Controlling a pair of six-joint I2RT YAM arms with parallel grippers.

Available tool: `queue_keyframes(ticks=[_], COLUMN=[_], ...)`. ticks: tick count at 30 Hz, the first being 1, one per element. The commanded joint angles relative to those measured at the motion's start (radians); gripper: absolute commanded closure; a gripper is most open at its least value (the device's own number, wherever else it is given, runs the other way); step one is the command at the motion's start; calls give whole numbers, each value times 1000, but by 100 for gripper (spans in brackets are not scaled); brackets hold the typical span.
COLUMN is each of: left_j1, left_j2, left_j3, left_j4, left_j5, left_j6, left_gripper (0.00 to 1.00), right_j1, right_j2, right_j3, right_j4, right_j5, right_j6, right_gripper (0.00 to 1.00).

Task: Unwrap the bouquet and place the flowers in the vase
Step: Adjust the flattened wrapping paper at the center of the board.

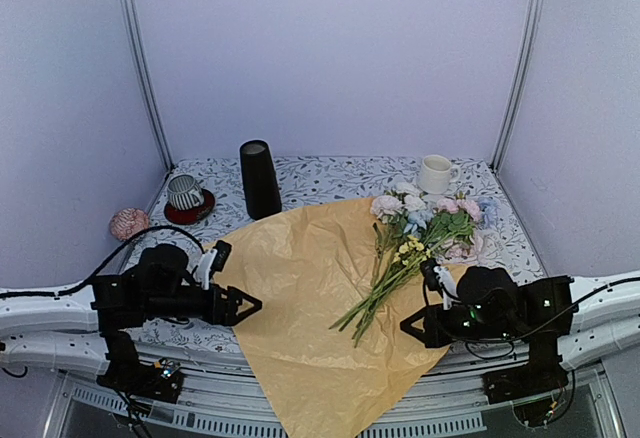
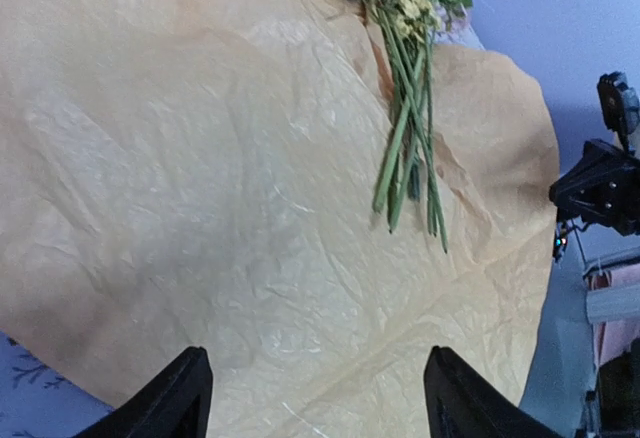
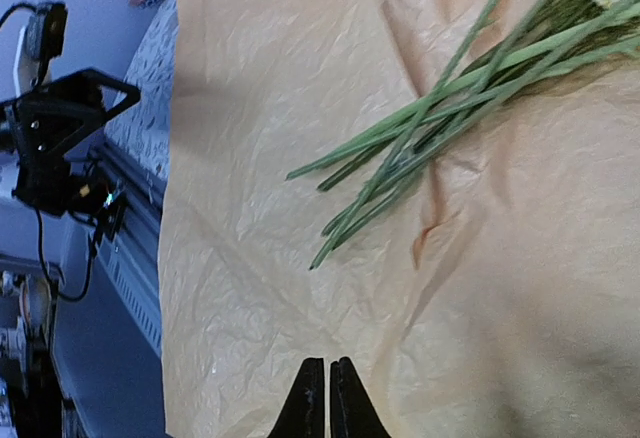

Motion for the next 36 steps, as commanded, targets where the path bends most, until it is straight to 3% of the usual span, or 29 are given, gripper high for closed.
queue_keyframes(ticks=[1, 4, 11, 24, 36], left_j1=[143, 244, 305, 315, 387], left_j2=[-14, 93, 406, 842, 1012], left_j3=[74, 144, 333, 666, 663], left_j4=[-77, -46, 97, 100, 109], left_j5=[61, 145, 219, 250, 219], left_j6=[69, 117, 160, 234, 194], left_gripper=[24, 28, 42, 46, 43], right_j1=[-51, -77, -155, -396, -535], right_j2=[-129, -209, -209, 93, 379], right_j3=[-55, -116, -148, 9, 56], right_j4=[-171, -148, -154, 28, -60], right_j5=[195, 194, 173, 14, 20], right_j6=[151, 180, 177, -45, 60], right_gripper=[91, 88, 89, 92, 98])
